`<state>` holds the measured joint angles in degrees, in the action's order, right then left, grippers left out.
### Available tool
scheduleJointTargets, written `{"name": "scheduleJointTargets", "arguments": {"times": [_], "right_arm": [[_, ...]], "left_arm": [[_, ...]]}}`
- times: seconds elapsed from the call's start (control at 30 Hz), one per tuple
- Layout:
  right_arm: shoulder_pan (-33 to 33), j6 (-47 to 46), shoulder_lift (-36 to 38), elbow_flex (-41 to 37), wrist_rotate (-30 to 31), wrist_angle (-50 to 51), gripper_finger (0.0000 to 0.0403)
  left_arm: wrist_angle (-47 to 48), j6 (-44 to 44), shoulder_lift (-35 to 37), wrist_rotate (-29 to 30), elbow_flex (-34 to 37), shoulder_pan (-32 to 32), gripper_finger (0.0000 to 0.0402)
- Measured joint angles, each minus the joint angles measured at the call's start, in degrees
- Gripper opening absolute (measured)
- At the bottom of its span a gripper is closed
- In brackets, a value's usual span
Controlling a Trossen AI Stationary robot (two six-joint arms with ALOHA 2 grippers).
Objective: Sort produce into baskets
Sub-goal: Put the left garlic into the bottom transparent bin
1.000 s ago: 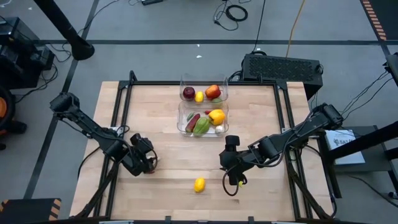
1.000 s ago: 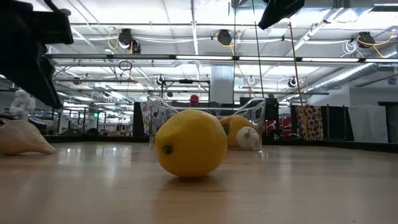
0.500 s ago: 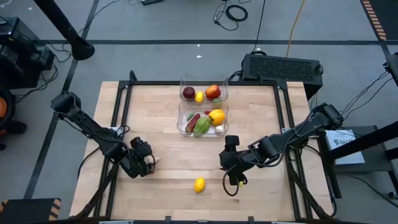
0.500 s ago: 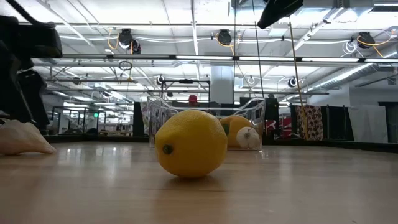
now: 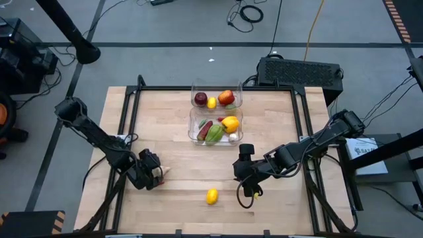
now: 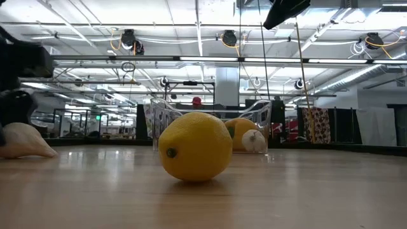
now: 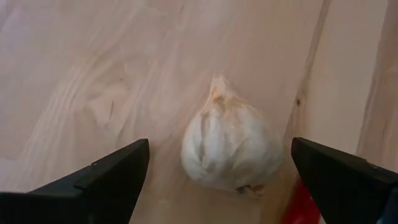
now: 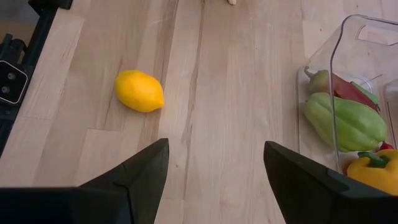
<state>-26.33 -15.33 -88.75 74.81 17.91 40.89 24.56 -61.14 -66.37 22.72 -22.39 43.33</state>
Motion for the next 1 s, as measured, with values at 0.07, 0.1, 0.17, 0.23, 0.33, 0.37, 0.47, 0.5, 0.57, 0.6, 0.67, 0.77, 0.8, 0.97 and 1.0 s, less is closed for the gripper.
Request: {"name": "scheduleJointTargets", "arguments": {"times": [0.07,0.1,0.17,0.23,0.33,0.37,0.47,0.5,0.57,0.6,0.67,0.77,0.8,0.97,1.0], "right_arm": [[0.0,0.0,0.0,0.0,0.0,0.02,0.0254],[0.0,-0.02,0.0,0.0,0.0,0.02,0.0254],[0.0,0.0,0.0,0.0,0.0,0.02,0.0254],[0.0,0.29,0.0,0.0,0.0,0.02,0.0254],[0.0,0.7,0.0,0.0,0.0,0.0,0.0254],[0.0,0.81,0.0,0.0,0.0,0.02,0.0254],[0.0,0.81,0.0,0.0,0.0,-0.01,0.0254],[0.0,0.82,0.0,0.0,0.0,0.0,0.0254],[0.0,1.07,0.0,0.0,0.0,-0.01,0.0254],[0.0,1.1,0.0,0.0,0.0,0.02,0.0254],[0.0,1.2,0.0,0.0,0.0,0.01,0.0254],[0.0,1.2,0.0,0.0,0.0,-0.01,0.0254],[0.0,1.19,0.0,0.0,0.0,-0.01,0.0254],[0.0,1.18,0.0,0.0,0.02,-0.03,0.0254],[0.0,1.18,0.0,0.0,0.02,-0.11,0.0254]], "left_arm": [[-0.16,-0.04,0.0,0.01,0.37,0.0,0.0397],[-0.17,-0.01,0.0,0.02,0.47,0.0,0.0396],[-0.13,0.13,0.0,0.07,0.55,0.0,0.0388],[-0.2,1.63,0.0,0.44,0.55,0.0,0.0374],[-0.05,1.99,0.0,0.6,0.55,0.0,0.0347],[-0.12,1.99,0.0,0.68,0.55,0.0,0.0339],[-0.12,1.95,0.0,0.72,0.55,0.0,0.0317],[-0.14,1.97,0.0,0.72,0.55,-0.02,0.0311],[-0.14,1.99,0.0,0.78,0.55,-0.02,0.03],[-0.14,1.99,0.0,0.92,0.55,-0.02,0.0295],[-0.21,2.01,0.0,1.48,0.55,-0.02,0.0288],[-0.6,2.03,0.0,1.75,0.55,-0.09,0.0278],[-0.86,2.03,0.0,1.77,0.55,-0.19,0.0276],[-3.06,2.24,0.0,4.26,0.21,-0.26,0.0274],[-3.05,3.19,0.0,5.12,-0.25,-0.27,0.0274]]}}
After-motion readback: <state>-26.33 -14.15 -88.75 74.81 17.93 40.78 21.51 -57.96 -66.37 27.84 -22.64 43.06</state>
